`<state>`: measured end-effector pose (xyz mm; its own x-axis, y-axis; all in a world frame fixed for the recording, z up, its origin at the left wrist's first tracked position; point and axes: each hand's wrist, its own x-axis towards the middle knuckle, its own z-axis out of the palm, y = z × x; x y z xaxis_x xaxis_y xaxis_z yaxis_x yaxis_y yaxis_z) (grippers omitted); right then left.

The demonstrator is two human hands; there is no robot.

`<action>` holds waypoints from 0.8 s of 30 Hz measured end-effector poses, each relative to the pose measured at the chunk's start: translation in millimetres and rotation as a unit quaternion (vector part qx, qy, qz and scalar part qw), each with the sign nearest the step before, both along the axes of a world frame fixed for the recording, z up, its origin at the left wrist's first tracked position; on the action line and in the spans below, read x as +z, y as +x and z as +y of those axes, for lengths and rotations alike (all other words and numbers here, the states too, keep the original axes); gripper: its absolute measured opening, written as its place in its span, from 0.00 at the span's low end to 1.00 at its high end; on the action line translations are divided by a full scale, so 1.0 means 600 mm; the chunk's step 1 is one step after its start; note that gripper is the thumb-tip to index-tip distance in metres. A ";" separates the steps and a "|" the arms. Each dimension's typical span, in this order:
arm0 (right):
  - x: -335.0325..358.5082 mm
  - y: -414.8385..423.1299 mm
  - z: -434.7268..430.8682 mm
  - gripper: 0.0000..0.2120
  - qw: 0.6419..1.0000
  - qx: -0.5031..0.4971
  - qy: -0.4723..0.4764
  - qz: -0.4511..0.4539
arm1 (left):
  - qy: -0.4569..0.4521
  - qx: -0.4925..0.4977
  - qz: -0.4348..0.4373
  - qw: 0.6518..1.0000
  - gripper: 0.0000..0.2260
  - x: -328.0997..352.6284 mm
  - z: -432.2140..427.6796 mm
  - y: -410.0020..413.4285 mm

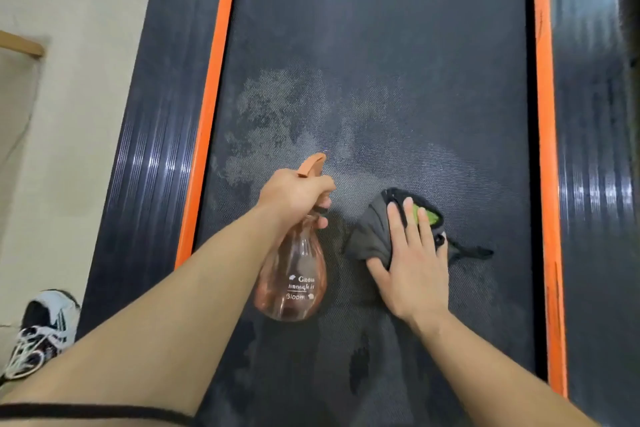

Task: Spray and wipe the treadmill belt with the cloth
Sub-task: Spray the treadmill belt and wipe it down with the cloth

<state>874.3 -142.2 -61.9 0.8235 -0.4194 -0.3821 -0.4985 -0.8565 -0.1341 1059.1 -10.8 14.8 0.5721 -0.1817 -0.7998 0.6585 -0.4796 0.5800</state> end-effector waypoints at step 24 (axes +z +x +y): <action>-0.013 0.318 -0.018 0.41 0.993 0.117 0.020 -0.026 | -0.073 -0.012 -0.020 0.997 0.08 -0.019 0.126 0.078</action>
